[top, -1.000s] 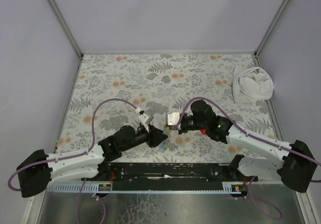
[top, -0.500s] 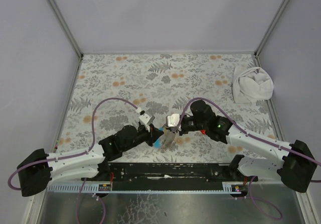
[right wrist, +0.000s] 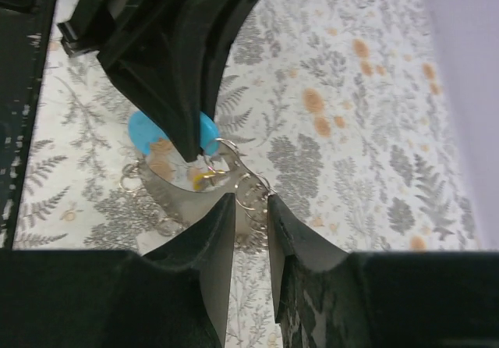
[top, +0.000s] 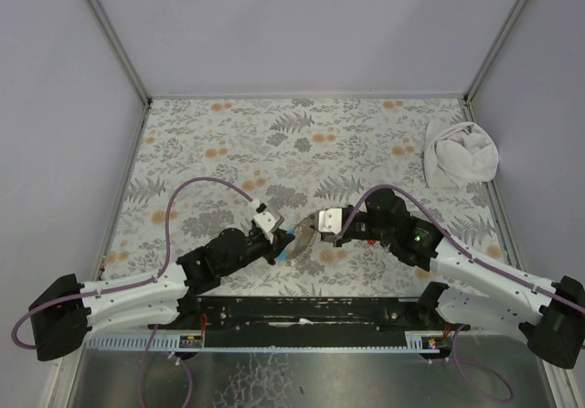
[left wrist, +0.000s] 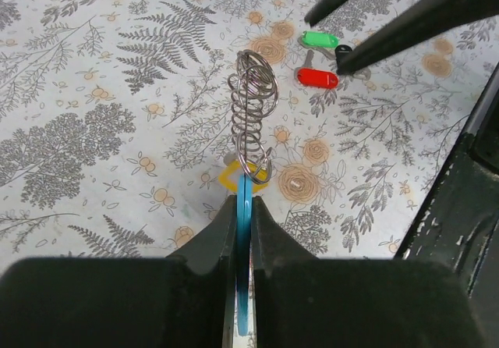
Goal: Put the keys on the keyring
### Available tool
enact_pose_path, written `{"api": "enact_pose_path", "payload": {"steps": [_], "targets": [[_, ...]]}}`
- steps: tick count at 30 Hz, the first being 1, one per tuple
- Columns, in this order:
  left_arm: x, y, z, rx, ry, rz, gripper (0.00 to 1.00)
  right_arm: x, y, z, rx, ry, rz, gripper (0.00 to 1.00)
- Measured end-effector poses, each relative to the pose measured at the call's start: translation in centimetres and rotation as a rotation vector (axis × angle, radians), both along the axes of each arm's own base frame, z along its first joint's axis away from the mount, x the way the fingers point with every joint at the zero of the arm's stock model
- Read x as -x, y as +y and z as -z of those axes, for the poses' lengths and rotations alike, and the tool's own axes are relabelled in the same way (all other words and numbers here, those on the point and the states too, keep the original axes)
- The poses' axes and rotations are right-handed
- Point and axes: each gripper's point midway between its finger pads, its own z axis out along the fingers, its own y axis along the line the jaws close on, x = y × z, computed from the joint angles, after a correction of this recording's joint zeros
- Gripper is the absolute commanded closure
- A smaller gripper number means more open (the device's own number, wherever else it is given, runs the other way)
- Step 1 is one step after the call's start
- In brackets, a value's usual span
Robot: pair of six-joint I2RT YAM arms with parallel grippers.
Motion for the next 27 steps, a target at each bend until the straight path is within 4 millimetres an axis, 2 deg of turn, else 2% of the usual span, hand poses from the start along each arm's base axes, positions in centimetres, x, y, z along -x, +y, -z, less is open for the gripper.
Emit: {"api": "enact_pose_path", "payload": {"steps": [3,9,13,23,27], "targets": [[-0.1,0.1,0.1,-0.019,-0.023,0.008,1.0,-0.5,-0.6,0.0,-0.033,-0.059,0.033,0.69],[0.0,0.0,0.1,-0.041,-0.051,0.033,1.0,-1.3,-0.7,3.1,0.008,-0.07,0.061,0.69],[0.0,0.2,0.3,-0.059,-0.065,0.036,1.0,-1.7,-0.4,3.5,0.018,-0.04,0.079,0.7],[-0.1,0.2,0.3,-0.07,-0.08,0.041,1.0,-1.5,0.3,-0.6,-0.086,0.201,0.208,0.68],[-0.2,0.3,0.3,-0.07,-0.081,0.033,1.0,-1.4,0.4,-1.5,-0.116,0.346,0.285,0.64]]}}
